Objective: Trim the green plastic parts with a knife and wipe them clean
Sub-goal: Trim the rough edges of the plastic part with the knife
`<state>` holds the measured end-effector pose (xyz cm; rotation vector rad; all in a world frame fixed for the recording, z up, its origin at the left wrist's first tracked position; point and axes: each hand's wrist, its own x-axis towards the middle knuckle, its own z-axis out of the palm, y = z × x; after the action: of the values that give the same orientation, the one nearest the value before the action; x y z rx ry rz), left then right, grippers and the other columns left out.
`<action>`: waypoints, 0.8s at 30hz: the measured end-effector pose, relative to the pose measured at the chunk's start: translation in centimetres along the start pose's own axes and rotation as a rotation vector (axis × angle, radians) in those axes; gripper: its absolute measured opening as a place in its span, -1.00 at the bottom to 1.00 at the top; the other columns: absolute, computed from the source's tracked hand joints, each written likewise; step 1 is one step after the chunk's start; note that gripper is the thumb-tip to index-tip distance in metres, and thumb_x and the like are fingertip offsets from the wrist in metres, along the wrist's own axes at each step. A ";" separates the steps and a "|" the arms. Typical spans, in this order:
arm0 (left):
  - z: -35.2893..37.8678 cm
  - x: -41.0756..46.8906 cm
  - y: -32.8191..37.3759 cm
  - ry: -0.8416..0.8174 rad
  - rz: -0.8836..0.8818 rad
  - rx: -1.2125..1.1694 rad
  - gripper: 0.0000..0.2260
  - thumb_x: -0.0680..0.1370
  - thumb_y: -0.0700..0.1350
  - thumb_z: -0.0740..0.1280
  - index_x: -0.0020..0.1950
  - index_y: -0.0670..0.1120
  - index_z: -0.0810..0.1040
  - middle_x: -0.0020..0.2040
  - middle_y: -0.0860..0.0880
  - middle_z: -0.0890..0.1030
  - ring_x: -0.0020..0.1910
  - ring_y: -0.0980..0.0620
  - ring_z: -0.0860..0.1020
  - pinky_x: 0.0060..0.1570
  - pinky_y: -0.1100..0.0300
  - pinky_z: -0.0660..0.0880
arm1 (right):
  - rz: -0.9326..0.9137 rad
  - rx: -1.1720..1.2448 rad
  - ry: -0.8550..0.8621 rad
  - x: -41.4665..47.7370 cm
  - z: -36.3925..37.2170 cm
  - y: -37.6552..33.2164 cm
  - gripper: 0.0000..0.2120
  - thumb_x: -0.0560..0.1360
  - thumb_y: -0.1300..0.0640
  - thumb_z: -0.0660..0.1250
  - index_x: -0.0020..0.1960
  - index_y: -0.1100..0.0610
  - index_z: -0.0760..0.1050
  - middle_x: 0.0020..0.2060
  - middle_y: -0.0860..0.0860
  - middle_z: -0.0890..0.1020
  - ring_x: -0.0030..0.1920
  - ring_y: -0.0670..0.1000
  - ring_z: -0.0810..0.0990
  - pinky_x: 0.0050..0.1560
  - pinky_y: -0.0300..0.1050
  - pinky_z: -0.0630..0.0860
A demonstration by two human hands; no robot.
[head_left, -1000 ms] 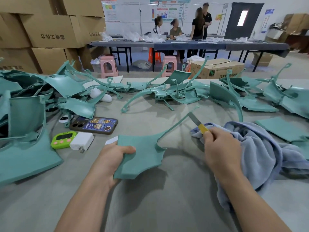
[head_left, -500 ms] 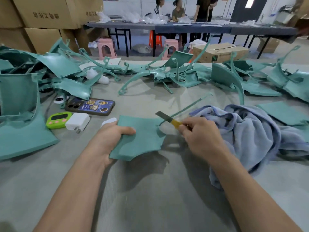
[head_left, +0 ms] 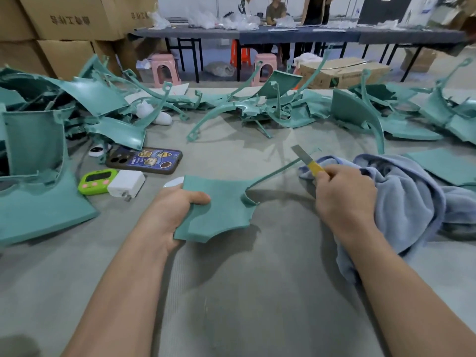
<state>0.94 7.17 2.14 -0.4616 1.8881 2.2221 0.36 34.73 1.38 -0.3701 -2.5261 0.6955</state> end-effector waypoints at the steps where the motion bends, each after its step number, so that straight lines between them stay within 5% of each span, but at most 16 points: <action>1: 0.1 0.0 -0.1 0.015 0.004 0.008 -0.80 0.50 -0.40 0.33 0.01 -0.15 0.61 -0.18 -0.20 0.72 -0.37 -0.13 0.69 -0.48 0.09 0.57 | -0.005 0.095 0.001 -0.1 -0.1 0.1 -0.73 0.61 0.06 0.27 -0.21 0.09 0.58 -0.41 -0.03 0.54 -0.30 0.06 0.47 -0.27 -0.04 0.28; 5: 0.1 0.4 0.0 0.037 0.038 -0.001 -0.81 0.49 -0.38 0.35 0.01 -0.15 0.62 -0.17 -0.20 0.73 -0.36 -0.14 0.69 -0.46 0.05 0.58 | -0.240 0.439 -0.189 -1.3 0.2 -1.3 -0.75 0.58 0.07 0.36 -0.28 0.01 0.56 -0.45 -0.03 0.55 -0.48 -0.10 0.39 -0.44 -0.21 0.30; 7: 0.1 0.4 0.0 0.029 0.040 0.012 -0.82 0.49 -0.37 0.38 0.04 -0.17 0.62 -0.14 -0.22 0.73 -0.33 -0.16 0.70 -0.42 0.03 0.60 | -0.311 0.406 -0.336 -1.5 0.4 -1.5 -0.82 0.58 0.10 0.38 -0.19 0.04 0.63 -0.41 -0.01 0.60 -0.47 -0.12 0.43 -0.40 -0.15 0.37; 10: 0.5 0.3 -0.1 0.006 0.038 0.028 -0.76 0.47 -0.36 0.41 0.14 -0.24 0.58 -0.11 -0.25 0.72 -0.32 -0.18 0.69 -0.42 0.05 0.59 | -0.317 0.344 -0.491 -1.4 0.4 -1.1 -0.85 0.58 0.12 0.40 -0.04 -0.07 0.74 -0.39 -0.12 0.65 -0.44 -0.18 0.50 -0.38 -0.35 0.38; 15: -0.1 0.4 0.1 -0.024 -0.004 0.042 -0.73 0.47 -0.35 0.41 0.16 -0.25 0.55 -0.04 -0.27 0.71 -0.27 -0.19 0.70 -0.40 0.04 0.59 | -0.316 0.362 -0.665 -0.5 -1.3 -0.1 -0.76 0.57 0.21 0.43 -0.08 -0.11 0.75 -0.44 -0.09 0.64 -0.48 -0.18 0.46 -0.38 -0.37 0.36; 17: -0.1 0.3 0.0 -0.051 -0.027 0.067 -0.86 0.49 -0.35 0.40 -0.07 -0.13 0.67 -0.07 -0.26 0.72 -0.29 -0.19 0.70 -0.42 0.04 0.60 | -0.314 0.349 -0.695 -0.4 -1.7 0.2 -0.76 0.57 0.23 0.44 -0.07 -0.11 0.75 -0.43 -0.10 0.65 -0.47 -0.18 0.48 -0.37 -0.38 0.36; 20: -0.1 0.3 0.0 -0.102 -0.049 0.083 -0.66 0.50 -0.35 0.38 -0.36 0.01 0.70 -0.17 -0.19 0.73 -0.31 -0.17 0.71 -0.43 0.06 0.59 | -0.310 0.370 -0.600 -0.7 -1.3 0.0 -0.81 0.56 0.21 0.45 -0.01 -0.06 0.76 -0.47 -0.17 0.60 -0.48 -0.18 0.45 -0.39 -0.41 0.31; 24: -0.5 0.4 0.1 -0.089 -0.045 0.052 -0.82 0.48 -0.36 0.39 -0.18 -0.09 0.66 -0.06 -0.27 0.72 -0.22 -0.24 0.71 -0.36 -0.01 0.62 | -0.323 0.363 -0.633 -0.6 -1.3 -0.2 -0.80 0.55 0.21 0.45 -0.02 -0.08 0.75 -0.47 -0.15 0.62 -0.50 -0.19 0.45 -0.40 -0.41 0.32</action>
<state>0.60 6.68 2.05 -0.3872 1.8663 2.1235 1.51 34.91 2.25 0.4467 -2.8328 1.2581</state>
